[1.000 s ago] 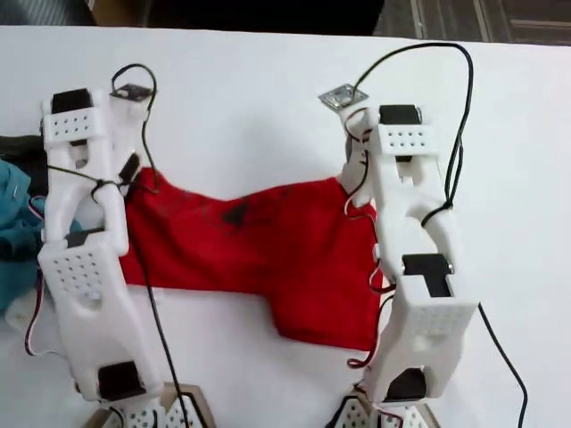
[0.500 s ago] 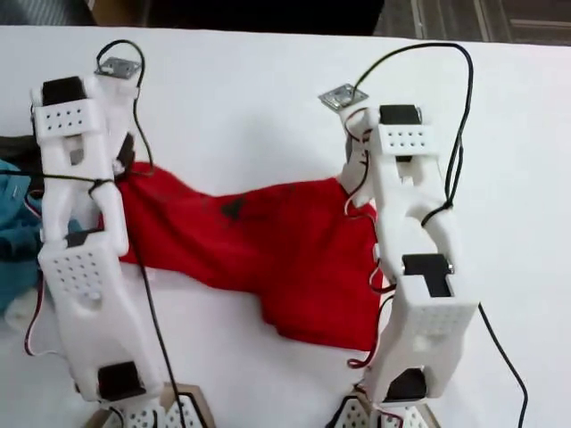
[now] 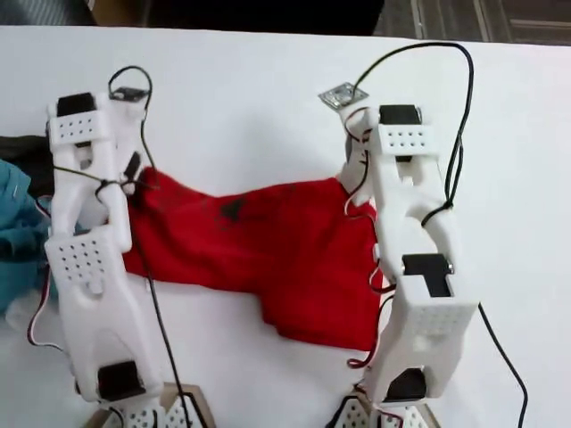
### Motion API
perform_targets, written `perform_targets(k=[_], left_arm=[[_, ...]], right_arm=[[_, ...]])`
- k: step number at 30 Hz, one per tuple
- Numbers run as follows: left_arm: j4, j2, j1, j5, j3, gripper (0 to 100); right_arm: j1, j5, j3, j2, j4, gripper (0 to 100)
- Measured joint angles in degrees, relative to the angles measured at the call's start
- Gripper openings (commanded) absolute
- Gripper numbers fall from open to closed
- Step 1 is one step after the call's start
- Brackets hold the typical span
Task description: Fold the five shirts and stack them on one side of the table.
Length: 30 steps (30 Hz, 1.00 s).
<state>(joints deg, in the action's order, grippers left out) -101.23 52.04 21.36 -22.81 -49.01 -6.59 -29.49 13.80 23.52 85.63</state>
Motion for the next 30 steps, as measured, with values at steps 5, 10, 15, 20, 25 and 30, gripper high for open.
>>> perform_targets(k=[5, 10, 15, 20, 25, 30], left_arm=[[0.0, -3.5, 1.7, 0.0, -1.1, 24], [0.0, -10.2, 2.2, 0.8, -1.7, 24], [0.0, -11.6, 0.2, 3.1, -1.4, 24], [3.0, -9.8, -6.7, 3.3, 1.8, 24], [9.0, -1.6, -7.2, 4.7, 2.0, 24], [11.8, 3.2, -4.6, 4.7, 1.8, 24]], right_arm=[[-0.5, 4.0, 0.0, 0.1, -3.3, 21.9], [-4.5, 4.5, 0.0, 0.1, -4.6, 21.9], [-8.3, 4.8, 0.0, 1.7, -7.8, 21.9], [-8.3, 4.8, 0.0, 8.4, -10.0, 21.9], [-5.5, 4.8, 0.3, 13.2, -10.5, 21.9], [-1.1, 4.7, 1.0, 14.9, -10.5, 21.9]])
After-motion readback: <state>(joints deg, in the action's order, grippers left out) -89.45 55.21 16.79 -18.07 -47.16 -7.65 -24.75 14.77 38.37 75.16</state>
